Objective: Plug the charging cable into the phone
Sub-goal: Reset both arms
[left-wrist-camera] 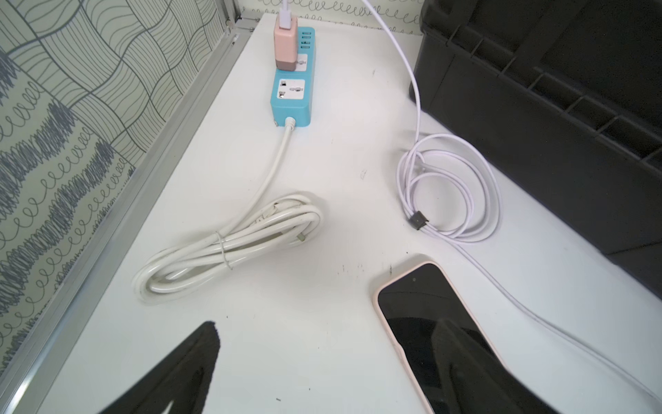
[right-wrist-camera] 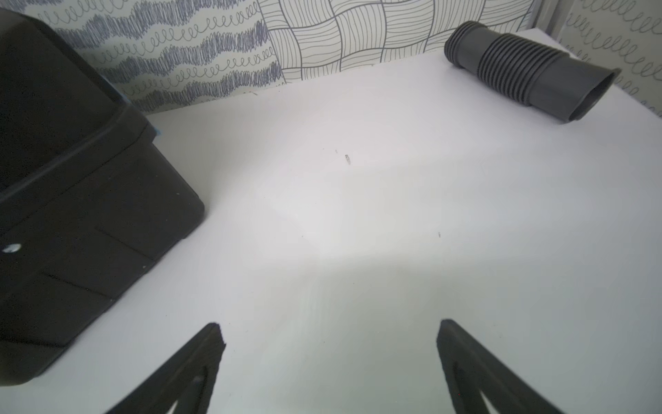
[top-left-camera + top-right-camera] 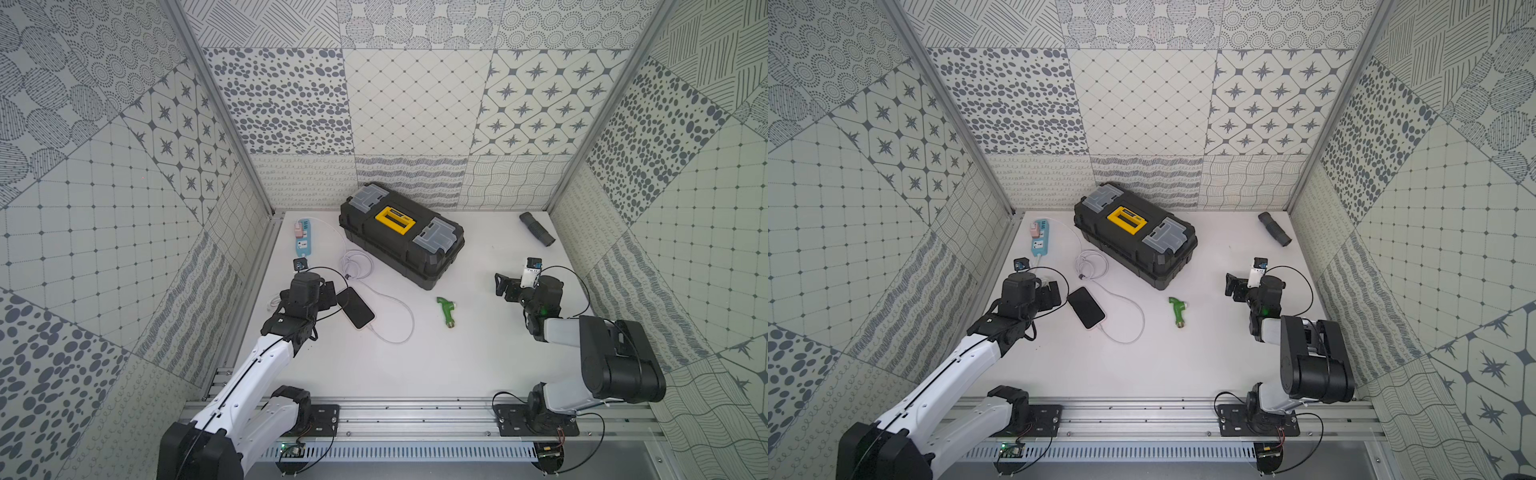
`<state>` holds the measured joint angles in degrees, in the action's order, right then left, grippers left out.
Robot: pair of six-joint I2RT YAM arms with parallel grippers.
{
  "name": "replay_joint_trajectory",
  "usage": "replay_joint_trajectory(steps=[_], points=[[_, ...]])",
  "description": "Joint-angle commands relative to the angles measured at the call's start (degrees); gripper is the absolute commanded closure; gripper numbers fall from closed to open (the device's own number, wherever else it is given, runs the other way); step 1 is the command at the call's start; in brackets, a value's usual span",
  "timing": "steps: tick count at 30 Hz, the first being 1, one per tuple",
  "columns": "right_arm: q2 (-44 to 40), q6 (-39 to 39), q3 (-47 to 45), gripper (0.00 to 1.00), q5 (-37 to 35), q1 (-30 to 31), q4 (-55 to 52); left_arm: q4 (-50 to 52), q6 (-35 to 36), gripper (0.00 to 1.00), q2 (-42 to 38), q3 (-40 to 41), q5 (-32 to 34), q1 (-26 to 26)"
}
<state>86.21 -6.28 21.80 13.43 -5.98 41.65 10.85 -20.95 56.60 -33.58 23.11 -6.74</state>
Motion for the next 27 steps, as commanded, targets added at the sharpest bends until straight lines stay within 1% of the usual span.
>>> replay_joint_trajectory(steps=[1,2,3,5,7,8,10,13,15,18,21,22,23,25,26,27], points=[[2.59,2.72,-3.17,0.03,-1.02,2.61,14.18,-16.42,9.71,0.03,0.73,5.18,-3.78,1.40],[5.33,2.26,-4.74,0.03,-1.69,3.05,22.12,-18.40,9.50,0.03,1.42,6.31,-4.30,1.69],[4.77,1.89,-5.33,0.03,-2.21,3.02,24.63,-20.85,9.54,0.03,2.15,7.19,-4.66,2.00],[2.93,2.51,-3.47,0.03,-2.99,3.13,17.00,-27.04,10.28,0.03,4.18,9.41,-5.62,2.59],[4.29,2.27,-2.02,0.03,-2.49,3.03,16.96,-32.42,11.41,0.03,7.78,10.28,-7.15,3.22],[4.02,2.45,-1.10,0.03,-2.33,3.18,15.19,-34.67,11.98,0.03,9.93,10.37,-8.10,3.48],[3.85,3.08,-0.18,0.03,-4.34,4.17,12.39,-38.54,13.18,0.03,14.13,10.06,-9.07,3.58],[3.83,3.47,0.12,0.03,-4.81,4.62,11.69,-45.41,13.70,0.03,19.97,10.26,-9.86,3.87],[3.79,3.56,0.14,0.03,-4.87,4.72,11.52,-49.85,13.59,0.03,23.11,10.37,-11.64,4.28],[3.79,3.57,0.11,0.03,-4.88,4.69,11.53,-53.65,15.40,0.03,27.81,9.75,-13.93,4.52],[3.77,3.64,0.18,0.03,-4.88,4.75,11.44,-64.03,17.01,0.03,34.06,11.78,-16.26,4.59],[3.78,3.64,0.18,0.03,-4.90,4.75,11.44,-64.39,17.11,0.03,34.25,11.88,-17.01,4.56],[3.79,3.68,0.25,0.03,-4.87,4.75,11.39,-61.34,16.50,0.03,33.15,11.24,-17.65,4.56],[3.79,3.66,0.18,0.03,-4.97,4.75,11.35,-64.02,17.48,0.03,34.27,11.59,-18.01,4.61],[3.81,3.69,0.31,0.03,-5.05,4.80,11.28,-60.84,16.92,0.03,33.41,10.82,-17.93,4.61],[3.78,3.70,0.33,0.03,-5.26,4.92,11.20,-61.03,17.41,0.03,33.62,10.93,-17.81,4.55]])
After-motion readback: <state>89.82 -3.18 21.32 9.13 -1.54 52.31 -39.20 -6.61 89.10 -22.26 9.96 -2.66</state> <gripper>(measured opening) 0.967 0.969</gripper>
